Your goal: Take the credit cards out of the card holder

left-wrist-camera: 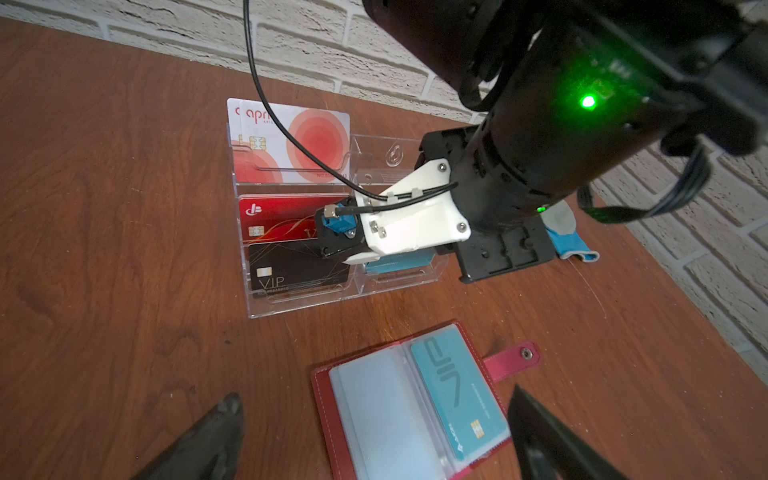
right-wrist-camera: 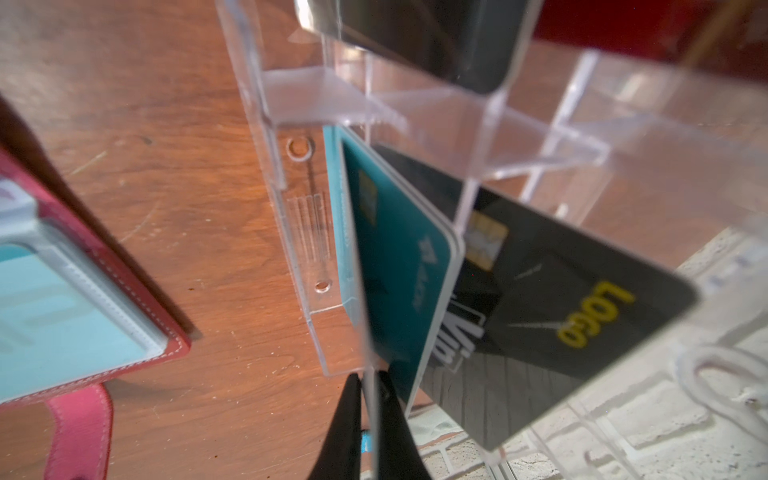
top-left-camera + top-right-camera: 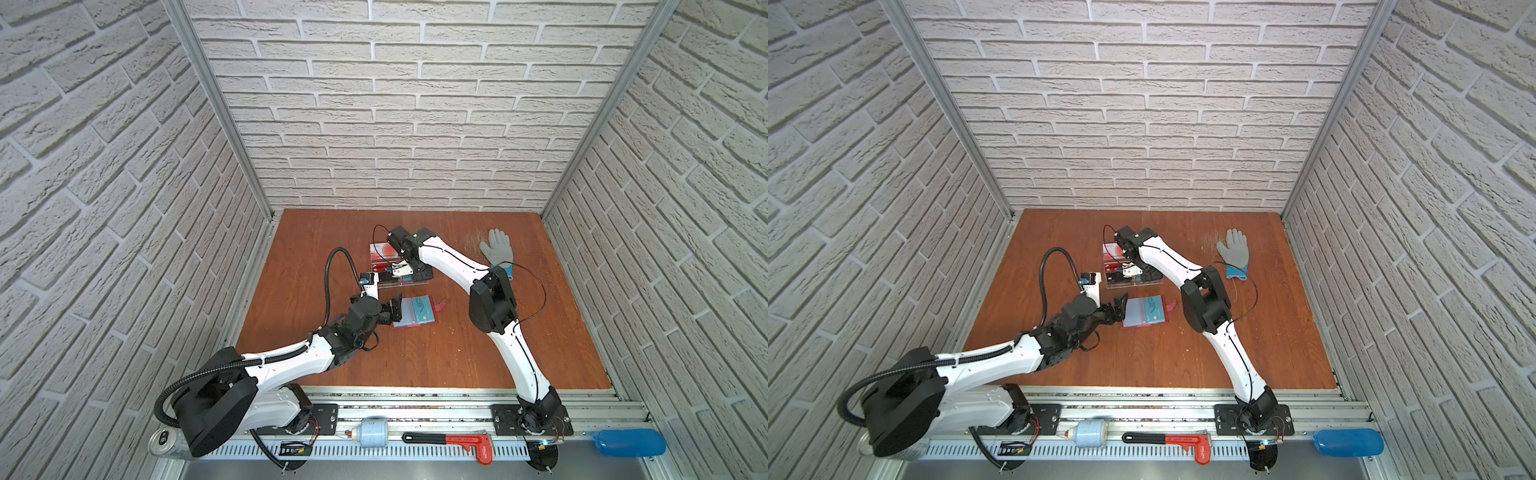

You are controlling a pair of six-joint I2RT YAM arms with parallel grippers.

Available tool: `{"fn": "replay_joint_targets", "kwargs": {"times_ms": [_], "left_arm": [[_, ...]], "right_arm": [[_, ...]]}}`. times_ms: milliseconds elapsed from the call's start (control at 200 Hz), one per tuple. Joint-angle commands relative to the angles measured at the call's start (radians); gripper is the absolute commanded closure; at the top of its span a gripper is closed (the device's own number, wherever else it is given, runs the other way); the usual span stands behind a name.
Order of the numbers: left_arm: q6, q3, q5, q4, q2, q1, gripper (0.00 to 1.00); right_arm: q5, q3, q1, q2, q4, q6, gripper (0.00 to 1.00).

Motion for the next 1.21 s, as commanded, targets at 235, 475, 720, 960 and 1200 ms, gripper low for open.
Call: {"fn": "replay_joint_targets", "kwargs": {"times_ms": [235,475,720,960,1200], "left_arm": [[-0.007,-0.014,-0.016,0.057,0.012,0.007,0.02],[-0.009,-0.014,-0.013,0.061,0.015,0.007,0.02],[-0.011,-0.014,-0.012,0.061,0.015,0.007,0.02],[-0.013,-0.013,-0.01,0.055,0.01,0.007,0.02],[-0.016,-0.005,-0.01,0.032,-0.004,0.007,0.02]], "right_arm": [[-0.013,-0.015,0.012,0.01,0.018,-0.003,0.87],[-0.024,-0.015,0.015,0.002,0.017,0.004,0.86],[-0.034,-0.015,0.016,-0.022,0.015,0.012,0.86],[-0.034,-0.032,0.018,-0.049,0.019,0.018,0.86],[-0.045,-0.054,0.02,-0.092,0.03,0.039,0.86]]}}
